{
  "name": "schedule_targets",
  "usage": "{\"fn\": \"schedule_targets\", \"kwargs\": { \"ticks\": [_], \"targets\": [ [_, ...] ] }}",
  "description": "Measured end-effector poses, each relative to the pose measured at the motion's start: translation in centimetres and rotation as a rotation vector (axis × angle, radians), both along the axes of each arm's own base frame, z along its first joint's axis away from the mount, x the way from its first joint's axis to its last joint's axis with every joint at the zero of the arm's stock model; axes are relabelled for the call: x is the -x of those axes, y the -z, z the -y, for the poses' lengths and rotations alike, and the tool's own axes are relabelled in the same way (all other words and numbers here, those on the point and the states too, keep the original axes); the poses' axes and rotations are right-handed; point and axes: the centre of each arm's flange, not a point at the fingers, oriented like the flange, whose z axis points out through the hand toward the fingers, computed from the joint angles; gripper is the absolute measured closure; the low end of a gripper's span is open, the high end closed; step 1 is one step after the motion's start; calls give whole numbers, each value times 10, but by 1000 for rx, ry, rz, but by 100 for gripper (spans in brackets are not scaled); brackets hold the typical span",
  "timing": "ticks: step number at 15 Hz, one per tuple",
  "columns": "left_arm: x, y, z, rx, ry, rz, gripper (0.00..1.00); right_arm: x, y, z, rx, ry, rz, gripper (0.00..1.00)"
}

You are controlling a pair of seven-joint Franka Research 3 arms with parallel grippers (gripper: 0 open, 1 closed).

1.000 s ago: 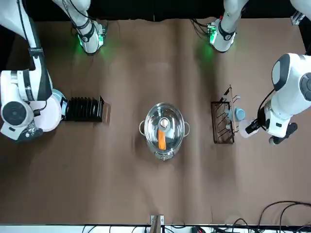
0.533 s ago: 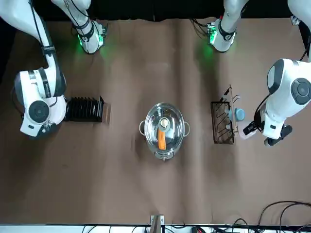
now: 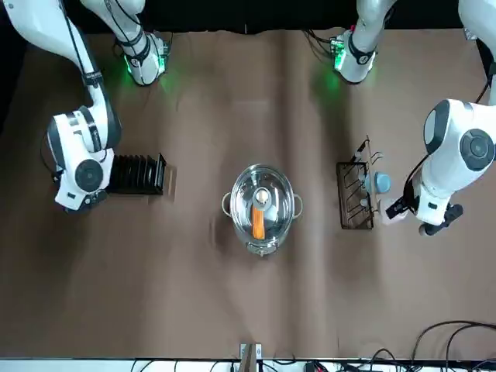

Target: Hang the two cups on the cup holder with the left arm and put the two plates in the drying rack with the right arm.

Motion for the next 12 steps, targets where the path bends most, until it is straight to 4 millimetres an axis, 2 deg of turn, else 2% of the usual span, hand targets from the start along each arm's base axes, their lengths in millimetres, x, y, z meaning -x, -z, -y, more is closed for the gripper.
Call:
{"fn": "schedule_targets", "kwargs": {
  "ticks": [4, 12],
  "targets": [
    [-1, 1, 0, -7, 9, 8, 0, 3, 5, -23, 37, 4, 49, 97],
    [-6, -6, 4, -5, 14, 30, 0, 2, 26, -30, 83, -11, 75, 97]
  ]
}}
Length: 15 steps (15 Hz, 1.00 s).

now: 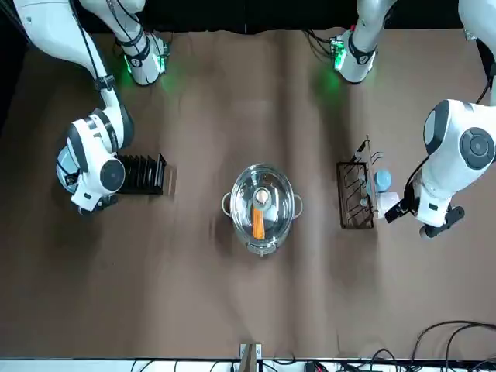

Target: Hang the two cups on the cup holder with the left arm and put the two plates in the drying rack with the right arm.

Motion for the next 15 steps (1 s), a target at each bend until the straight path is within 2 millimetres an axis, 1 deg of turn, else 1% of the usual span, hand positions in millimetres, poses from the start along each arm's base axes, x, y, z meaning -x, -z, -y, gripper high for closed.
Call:
{"fn": "schedule_targets", "kwargs": {
  "ticks": [3, 5, 6, 7, 8, 9, 12, 15],
  "targets": [
    [-4, -8, -2, 0, 2, 17, 0, 0, 9, -1, 7, -5, -6, 96],
    [-10, -21, -5, -8, 38, 26, 0, 1, 13, -2, 7, -5, -11, 89],
    [-12, -29, -8, -17, 77, 15, 0, 1, 14, -2, 7, -5, -12, 89],
    [-14, -39, -10, -30, 137, -6, 0, 0, 15, -2, 8, -5, -12, 84],
    [-16, -61, -9, -52, 267, -55, 0, -1, 14, -2, 7, -5, -7, 67],
    [-16, -71, -6, -59, 320, -77, 0, -3, 12, -3, 5, -6, -1, 58],
    [-16, -93, 12, -71, 388, -111, 0, -12, 1, -9, -14, 2, 28, 57],
    [-15, -111, 32, -78, 415, -115, 0, -28, -20, -21, -127, 68, 55, 57]
  ]
}}
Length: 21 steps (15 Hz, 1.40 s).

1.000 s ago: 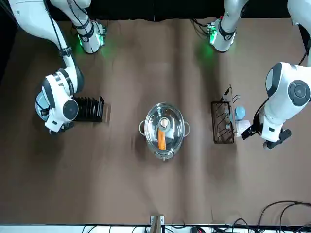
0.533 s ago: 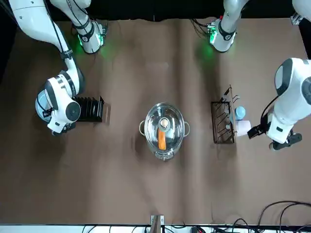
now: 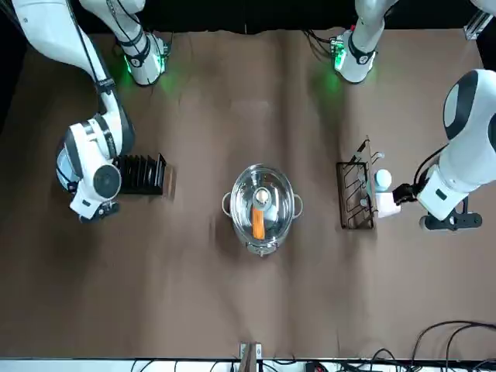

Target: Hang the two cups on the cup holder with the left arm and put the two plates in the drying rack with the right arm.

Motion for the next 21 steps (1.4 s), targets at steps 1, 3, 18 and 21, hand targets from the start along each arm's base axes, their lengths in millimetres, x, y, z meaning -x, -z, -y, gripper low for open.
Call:
{"fn": "schedule_targets", "kwargs": {
  "ticks": [1, 3, 18, 21],
  "targets": [
    [0, -5, 4, -1, 5, 5, 0, -5, -10, -4, -52, 26, 11, 57],
    [-1, -16, 14, -18, 12, 29, 0, -15, -37, -12, -150, 81, 47, 57],
    [76, -120, 34, 66, 12, -38, 0, 1, -261, -41, -658, 306, 355, 0],
    [76, -120, 35, 66, 13, -38, 0, 19, -287, -43, -652, 295, 362, 0]
  ]
}}
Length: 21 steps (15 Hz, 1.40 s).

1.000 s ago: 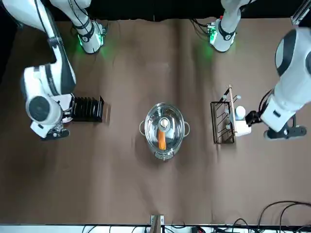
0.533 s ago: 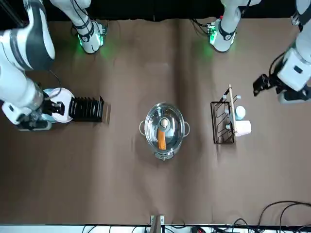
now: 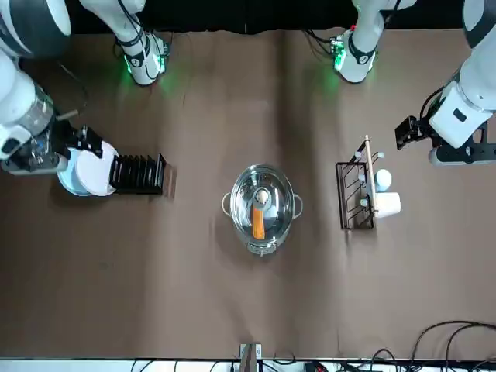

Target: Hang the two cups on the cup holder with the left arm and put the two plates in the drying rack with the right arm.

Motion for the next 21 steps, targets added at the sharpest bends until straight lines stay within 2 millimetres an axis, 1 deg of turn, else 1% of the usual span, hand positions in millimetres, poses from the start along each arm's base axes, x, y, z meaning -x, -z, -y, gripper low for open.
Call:
{"fn": "schedule_targets", "kwargs": {
  "ticks": [2, 8, 11, 13, 15, 18, 21],
  "targets": [
    [0, 0, 2, 0, 4, 1, 0, 12, -9, 1, 8, 2, 3, 0],
    [0, 0, 1, 0, 1, 1, 0, 44, -11, 4, 28, 9, 12, 0],
    [0, 0, 1, 0, 1, 2, 0, 53, -5, 4, 32, 7, 33, 0],
    [0, 0, 1, 0, 1, 2, 0, 58, -4, 4, 34, -12, 33, 0],
    [0, -1, 0, 0, 1, 2, 0, 63, -7, 4, 36, -58, 22, 0],
    [0, 0, 1, 0, 1, 2, 0, 70, -13, 1, 40, -77, 9, 0],
    [0, -1, 1, 0, 1, 2, 0, 69, -15, -1, 40, -81, 19, 0]
  ]
}}
